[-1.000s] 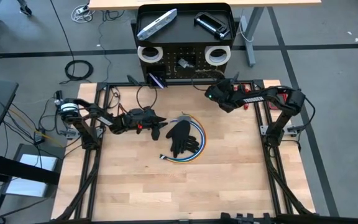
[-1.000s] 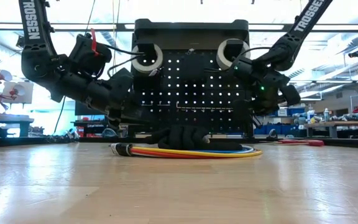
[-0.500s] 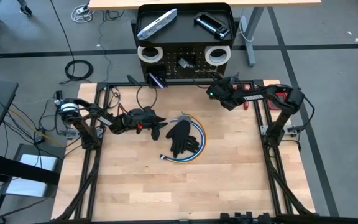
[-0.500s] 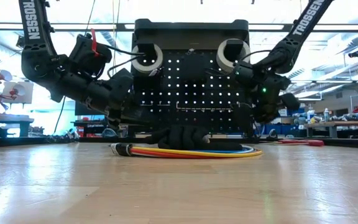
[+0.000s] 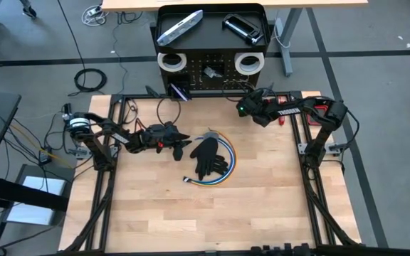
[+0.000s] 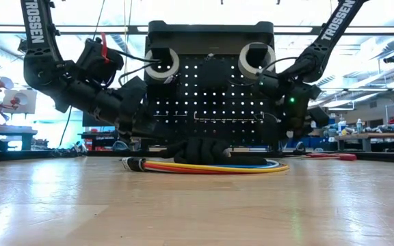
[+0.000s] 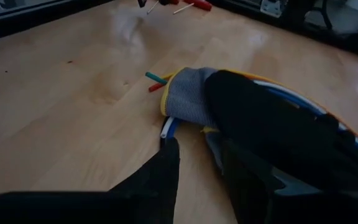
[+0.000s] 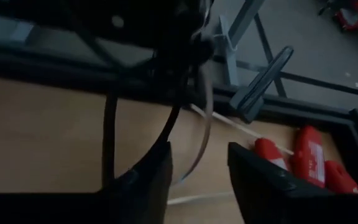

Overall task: Hang tools onto peg board
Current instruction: Hang the safety goggle on the peg board

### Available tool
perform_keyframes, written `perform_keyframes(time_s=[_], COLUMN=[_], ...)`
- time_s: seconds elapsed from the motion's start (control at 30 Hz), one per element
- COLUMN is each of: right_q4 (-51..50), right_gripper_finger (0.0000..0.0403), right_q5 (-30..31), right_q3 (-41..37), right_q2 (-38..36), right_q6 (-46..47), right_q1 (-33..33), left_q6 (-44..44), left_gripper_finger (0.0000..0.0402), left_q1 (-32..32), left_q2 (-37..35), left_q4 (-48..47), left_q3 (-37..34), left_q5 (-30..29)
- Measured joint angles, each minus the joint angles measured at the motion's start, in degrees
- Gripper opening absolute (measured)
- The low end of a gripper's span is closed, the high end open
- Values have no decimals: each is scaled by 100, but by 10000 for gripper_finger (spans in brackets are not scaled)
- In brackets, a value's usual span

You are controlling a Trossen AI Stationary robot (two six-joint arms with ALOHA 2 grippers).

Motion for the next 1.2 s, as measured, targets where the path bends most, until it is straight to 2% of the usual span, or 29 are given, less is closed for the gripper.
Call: perform_keyframes(time_s=[0.17,0.4,0.6,0.8,0.93,1.1,1.2], right_q4=[-413,-850,-853,-696,-145,564,651], right_gripper_finger=[224,297,331,329,316,275,237], right_q5=[-317,-665,-1013,-1096,-984,-1008,-1369], right_q3=[0,-4,-7,-7,-7,-7,-7], right_q2=[-118,-623,-773,-751,-896,-996,-996], right_q6=[62,-191,-515,-730,-1078,-1924,-2408], right_q1=[2,129,94,91,216,284,211], left_q6=[371,393,544,535,534,549,601], left_gripper_finger=[127,127,127,127,127,127,127], left_q1=[13,93,131,129,118,118,118], left_q2=[0,-251,-736,-948,-1213,-1540,-1592], left_q4=[-10,-100,-806,-1129,-1219,-1641,-1701], left_q3=[0,1,7,2,4,2,0], left_q5=[0,-168,-279,-354,-354,-354,-361])
